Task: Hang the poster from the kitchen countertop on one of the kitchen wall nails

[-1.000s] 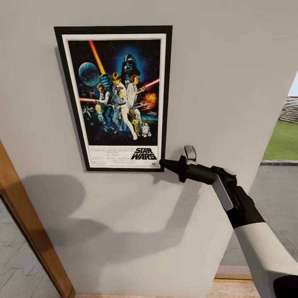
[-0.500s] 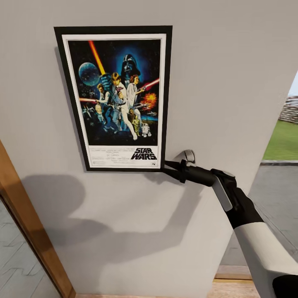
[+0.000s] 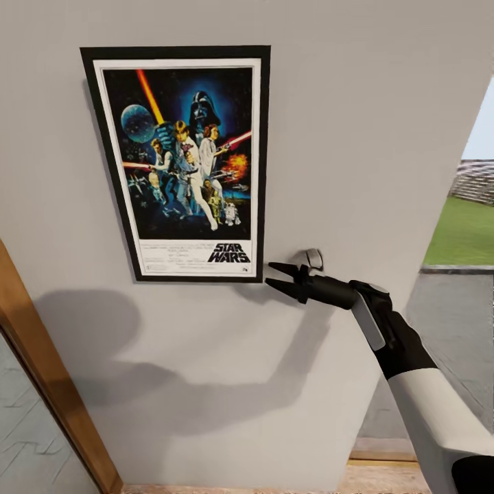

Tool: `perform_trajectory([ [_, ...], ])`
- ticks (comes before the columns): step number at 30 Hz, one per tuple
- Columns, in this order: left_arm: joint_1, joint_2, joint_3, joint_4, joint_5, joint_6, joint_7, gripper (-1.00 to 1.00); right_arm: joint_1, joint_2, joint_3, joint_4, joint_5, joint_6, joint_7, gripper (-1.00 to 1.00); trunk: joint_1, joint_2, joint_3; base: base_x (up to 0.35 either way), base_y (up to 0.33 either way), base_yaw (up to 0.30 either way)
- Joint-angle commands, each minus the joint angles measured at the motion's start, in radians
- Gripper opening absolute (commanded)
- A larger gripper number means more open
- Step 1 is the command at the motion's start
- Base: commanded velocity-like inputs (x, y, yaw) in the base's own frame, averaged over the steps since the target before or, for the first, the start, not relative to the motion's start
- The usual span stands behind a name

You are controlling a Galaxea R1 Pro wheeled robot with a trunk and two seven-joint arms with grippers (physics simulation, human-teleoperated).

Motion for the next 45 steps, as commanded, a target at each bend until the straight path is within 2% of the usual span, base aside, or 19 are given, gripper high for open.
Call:
perform_trajectory([
  [1, 0.000, 0.000, -0.008, 0.000, 0.008, -0.004, -0.002, 1.00, -0.001, -0.001, 0.003, 0.001, -0.010, 0.010, -0.001, 1.00, 0.000, -0.001, -0.001, -0.056, -0.108, 0.000],
  [19, 0.000, 0.000, -0.010, 0.000, 0.008, -0.004, -0.002, 1.00, 0.008, -0.001, 0.004, 0.006, -0.009, 0.007, 0.001, 1.00, 0.000, -0.001, -0.001, -0.122, -0.032, 0.000],
  [29, 0.000, 0.000, -0.010, 0.000, 0.008, -0.004, -0.002, 1.00, 0.103, -0.006, 0.004, 0.024, -0.007, 0.000, 0.005, 1.00, 0.000, -0.001, -0.001, -0.180, 0.000, 0.000],
  [30, 0.000, 0.000, -0.010, 0.000, 0.008, -0.004, -0.002, 1.00, 0.169, -0.023, 0.001, 0.095, -0.005, -0.008, 0.012, 1.00, 0.000, -0.001, -0.001, -0.006, 0.000, 0.000],
  [33, 0.000, 0.000, -0.010, 0.000, 0.008, -0.004, -0.002, 1.00, 0.226, -0.027, -0.002, 0.128, -0.004, -0.050, 0.017, 1.00, 0.000, -0.001, -0.001, -0.003, 0.000, 0.000],
  [34, 0.000, 0.000, -0.010, 0.000, 0.008, -0.004, -0.002, 1.00, 0.322, -0.063, -0.009, 0.251, -0.006, -0.174, 0.021, 1.00, 0.000, -0.001, -0.001, 0.000, 0.000, 0.000],
  [35, 0.000, 0.001, -0.009, 0.001, 0.008, -0.004, -0.002, 1.00, 0.368, -0.092, -0.010, 0.292, 0.006, -0.193, 0.026, 1.00, 0.000, -0.001, -0.001, 0.000, 0.000, 0.000],
  [39, 0.000, 0.000, -0.009, 0.001, 0.008, -0.004, -0.001, 1.00, 0.407, -0.127, -0.010, 0.347, 0.012, -0.198, 0.027, 1.00, 0.000, -0.001, -0.001, 0.000, 0.000, 0.000],
  [45, 0.000, 0.000, -0.010, 0.002, 0.007, -0.003, 0.000, 1.00, 0.421, -0.143, -0.010, 0.474, 0.014, -0.209, 0.026, 1.00, 0.000, -0.001, -0.001, 0.000, 0.000, 0.000],
])
